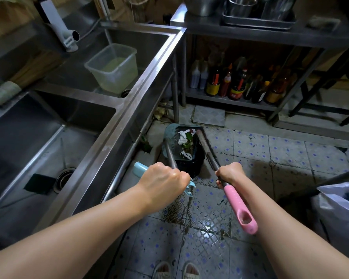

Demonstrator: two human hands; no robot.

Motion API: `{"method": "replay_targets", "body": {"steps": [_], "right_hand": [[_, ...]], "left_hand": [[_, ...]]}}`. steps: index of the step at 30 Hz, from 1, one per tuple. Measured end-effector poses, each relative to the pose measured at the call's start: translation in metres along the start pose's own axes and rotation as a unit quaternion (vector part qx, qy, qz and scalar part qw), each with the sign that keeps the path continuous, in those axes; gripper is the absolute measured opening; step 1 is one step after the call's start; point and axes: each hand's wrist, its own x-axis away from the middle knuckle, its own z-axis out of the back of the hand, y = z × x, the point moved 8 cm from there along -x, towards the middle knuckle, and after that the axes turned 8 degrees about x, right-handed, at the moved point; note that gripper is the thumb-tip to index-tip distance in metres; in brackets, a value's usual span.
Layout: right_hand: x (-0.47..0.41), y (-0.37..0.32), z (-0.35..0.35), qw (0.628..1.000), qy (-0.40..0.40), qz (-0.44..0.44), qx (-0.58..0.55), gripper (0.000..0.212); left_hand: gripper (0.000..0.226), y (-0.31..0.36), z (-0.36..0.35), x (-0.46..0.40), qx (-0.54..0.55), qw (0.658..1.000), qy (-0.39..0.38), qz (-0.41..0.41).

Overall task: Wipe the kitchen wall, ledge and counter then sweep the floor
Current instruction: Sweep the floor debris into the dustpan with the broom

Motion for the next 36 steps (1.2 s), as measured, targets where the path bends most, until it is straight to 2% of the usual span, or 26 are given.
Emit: {"method": "replay_targets", "body": {"steps": [4,10,13,17,19,22,23,25,28,31,36], "right_hand": [[-0.001,-0.004,-0.003,1.0,0.005,0.01,-0.005,0.014],[0.006,0.002,-0.021,0.999,0.031,0.017,0.012,0.017],[0.0,-0.002,-0.029,0.999,0.037,0.024,0.003,0.027],[0.012,-0.001,-0.033,0.999,0.037,0.011,-0.007,0.021],[0.015,-0.002,-0.033,0.999,0.04,0.007,-0.015,0.021],[0.012,-0.011,-0.034,0.999,0.035,0.021,-0.014,0.023],[0.013,-0.011,-0.033,0.999,0.031,0.019,-0.005,0.023],[0.015,-0.006,-0.031,0.999,0.037,0.01,0.02,0.021],[0.017,-0.005,-0.029,0.999,0.036,0.015,0.021,0.021],[0.015,-0.01,-0.031,0.999,0.032,0.023,0.001,0.022],[0.02,-0.006,-0.023,0.999,0.046,0.013,0.006,0.02]], "left_hand": [[0.033,-0.003,-0.005,-0.002,-0.004,1.0,-0.019,0.012],[0.03,-0.004,0.001,0.008,0.002,1.0,-0.006,0.03],[0.031,-0.01,-0.001,0.004,-0.005,0.999,-0.015,0.032],[0.009,0.0,-0.002,0.015,-0.018,1.0,0.012,0.017],[0.016,-0.003,-0.002,0.017,-0.034,0.999,0.01,0.013],[0.006,-0.003,0.0,0.009,-0.054,0.998,0.009,0.005],[0.007,-0.002,0.001,0.009,-0.058,0.998,0.013,0.006],[0.026,0.0,0.004,0.015,-0.048,0.999,0.007,0.021],[0.007,-0.005,0.003,0.021,-0.066,0.998,0.011,0.005],[0.025,-0.007,0.003,0.016,-0.046,0.999,-0.021,0.016],[0.019,-0.004,0.007,0.024,-0.034,0.999,-0.013,0.014]]}}
